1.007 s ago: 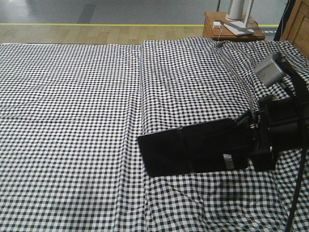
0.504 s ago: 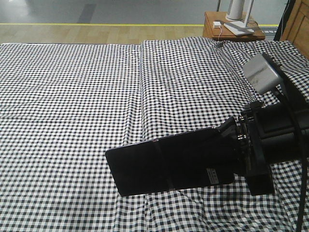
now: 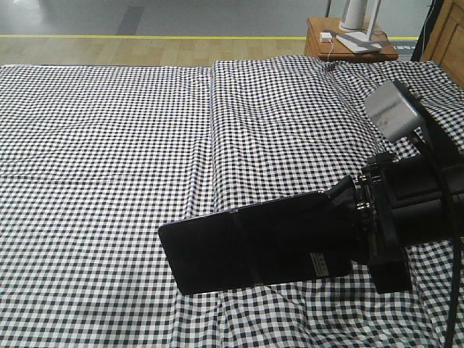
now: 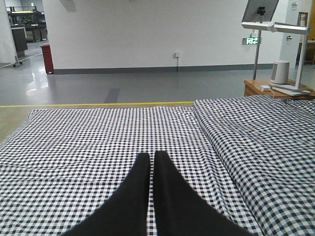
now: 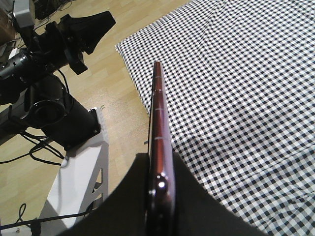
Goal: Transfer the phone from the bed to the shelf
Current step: 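Lift the phone off the bed with the right gripper, then hold the phone in the right gripper while driving to the shelf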
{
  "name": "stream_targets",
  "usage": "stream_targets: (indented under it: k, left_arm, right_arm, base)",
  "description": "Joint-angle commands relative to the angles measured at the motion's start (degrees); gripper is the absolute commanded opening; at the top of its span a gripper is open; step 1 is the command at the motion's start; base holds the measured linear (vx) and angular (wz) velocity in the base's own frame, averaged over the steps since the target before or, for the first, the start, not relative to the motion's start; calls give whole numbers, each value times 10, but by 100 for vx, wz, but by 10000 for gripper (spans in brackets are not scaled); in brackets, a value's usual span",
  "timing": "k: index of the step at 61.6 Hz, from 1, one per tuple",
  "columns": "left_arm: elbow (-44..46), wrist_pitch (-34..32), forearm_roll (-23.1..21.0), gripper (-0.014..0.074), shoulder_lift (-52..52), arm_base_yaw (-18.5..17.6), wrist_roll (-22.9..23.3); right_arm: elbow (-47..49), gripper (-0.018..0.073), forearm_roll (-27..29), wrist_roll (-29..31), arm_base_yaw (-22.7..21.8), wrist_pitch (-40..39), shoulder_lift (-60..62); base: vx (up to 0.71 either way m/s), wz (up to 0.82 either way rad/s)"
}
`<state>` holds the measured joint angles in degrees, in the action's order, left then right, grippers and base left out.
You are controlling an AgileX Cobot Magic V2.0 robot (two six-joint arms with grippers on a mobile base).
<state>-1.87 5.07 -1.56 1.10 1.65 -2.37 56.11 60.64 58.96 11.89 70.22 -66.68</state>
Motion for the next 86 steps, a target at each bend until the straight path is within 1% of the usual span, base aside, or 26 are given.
stream_targets:
  k: [1,39,86]
  left_arm:
    - [14,-41,-6,1,3,-2,5]
    - [14,-41,-6,1,3,-2,5]
    - [14,-41,-6,1,3,-2,5]
  right_arm:
    - [15,-2,47,0,-1,35,14]
    - [15,-2,47,0,-1,35,14]
    - [15,-2,47,0,-1,35,14]
  base:
    - [0,0]
    - [-1,2]
    - [-4,15]
